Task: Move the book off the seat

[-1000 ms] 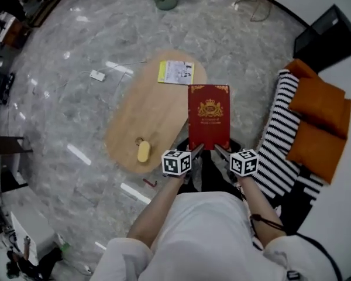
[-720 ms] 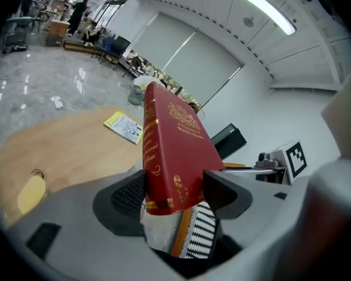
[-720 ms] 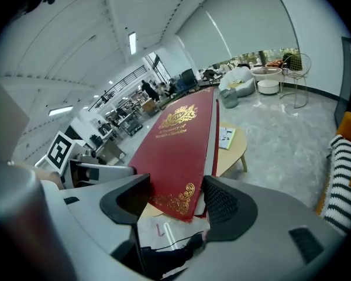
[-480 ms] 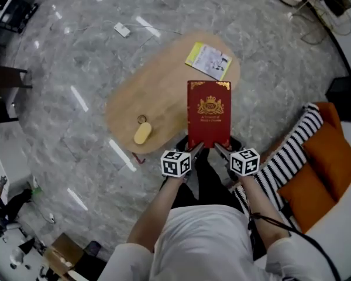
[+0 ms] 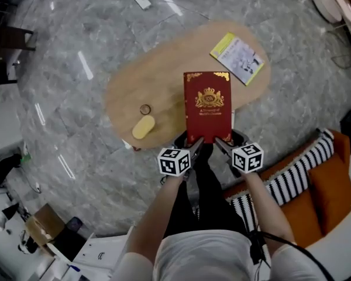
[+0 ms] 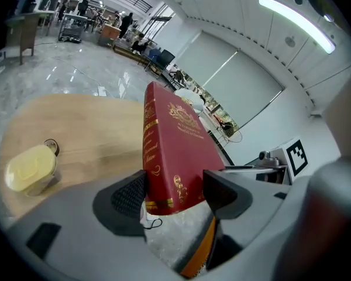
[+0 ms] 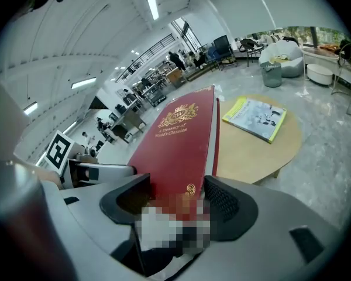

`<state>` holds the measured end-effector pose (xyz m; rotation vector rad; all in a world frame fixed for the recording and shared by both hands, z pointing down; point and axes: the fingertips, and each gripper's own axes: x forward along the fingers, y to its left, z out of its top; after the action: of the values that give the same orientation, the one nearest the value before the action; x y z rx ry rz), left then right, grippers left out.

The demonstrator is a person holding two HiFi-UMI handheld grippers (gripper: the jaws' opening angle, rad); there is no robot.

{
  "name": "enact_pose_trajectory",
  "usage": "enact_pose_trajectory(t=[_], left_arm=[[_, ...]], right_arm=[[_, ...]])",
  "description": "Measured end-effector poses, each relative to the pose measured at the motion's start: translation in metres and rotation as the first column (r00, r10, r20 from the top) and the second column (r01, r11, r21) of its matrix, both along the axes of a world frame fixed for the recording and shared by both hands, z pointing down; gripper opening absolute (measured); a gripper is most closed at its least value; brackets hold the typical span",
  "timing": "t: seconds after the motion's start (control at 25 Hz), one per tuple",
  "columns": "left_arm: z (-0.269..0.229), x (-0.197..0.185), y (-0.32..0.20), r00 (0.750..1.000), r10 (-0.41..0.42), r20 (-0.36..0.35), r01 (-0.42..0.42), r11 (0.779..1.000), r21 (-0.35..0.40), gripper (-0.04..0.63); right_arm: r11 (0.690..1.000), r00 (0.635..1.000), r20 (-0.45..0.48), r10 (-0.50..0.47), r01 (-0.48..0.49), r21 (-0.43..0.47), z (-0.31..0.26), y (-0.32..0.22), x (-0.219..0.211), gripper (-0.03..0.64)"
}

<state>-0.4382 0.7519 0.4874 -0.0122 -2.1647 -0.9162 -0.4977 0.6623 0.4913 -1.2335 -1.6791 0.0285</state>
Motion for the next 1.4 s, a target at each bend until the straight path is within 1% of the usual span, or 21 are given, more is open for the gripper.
enact_pose_trajectory(t=[0.2,0.48,0.64,0.8,0.92,1.04,1.12,1.28,1.4], left_arm=[[0.05,-0.003,0.022,0.998,-0.048,-0.029,0.048,0.999,0.003,0.299],[0.115,-0.005,0.049,0.992,-0.109,-0.07,0.112,0.993,0.035,0.299],[0.139,-0.008,0.062,0.988,-0.128,-0.083,0.13,0.991,0.03,0.299],[0.159,-0.013,0.077,0.989,-0.127,-0.08,0.13,0.991,0.029,0.301],[0.17,-0.016,0.081,0.991,-0.109,-0.083,0.112,0.993,0.026,0.301],[0.183,-0.016,0.08,0.989,-0.092,-0.116,0.094,0.995,0.01,0.301],[0.188,-0.013,0.08,0.985,-0.105,-0.135,0.105,0.994,-0.003,0.307],[0.181,-0.003,0.084,0.979,-0.146,-0.144,0.142,0.989,-0.036,0.308],[0.166,0.005,0.088,0.98,-0.152,-0.13,0.148,0.988,-0.043,0.308]], right_arm=[[0.998,0.998,-0.029,-0.055,0.056,0.009,0.051,0.025,-0.008,0.301],[0.992,0.991,-0.059,-0.121,0.123,0.027,0.115,0.058,-0.015,0.301],[0.992,0.99,-0.072,-0.124,0.126,0.024,0.14,0.072,-0.019,0.301],[0.994,0.993,-0.061,-0.102,0.103,0.023,0.159,0.086,-0.024,0.301],[0.994,0.994,-0.034,-0.1,0.101,0.032,0.168,0.091,-0.026,0.301],[0.988,0.99,0.001,-0.138,0.137,0.071,0.178,0.091,-0.026,0.301],[0.984,0.988,0.01,-0.153,0.151,0.09,0.182,0.09,-0.025,0.302],[0.987,0.992,0.028,-0.12,0.116,0.109,0.178,0.081,-0.032,0.302],[0.989,0.994,0.044,-0.096,0.09,0.113,0.164,0.073,-0.037,0.302]])
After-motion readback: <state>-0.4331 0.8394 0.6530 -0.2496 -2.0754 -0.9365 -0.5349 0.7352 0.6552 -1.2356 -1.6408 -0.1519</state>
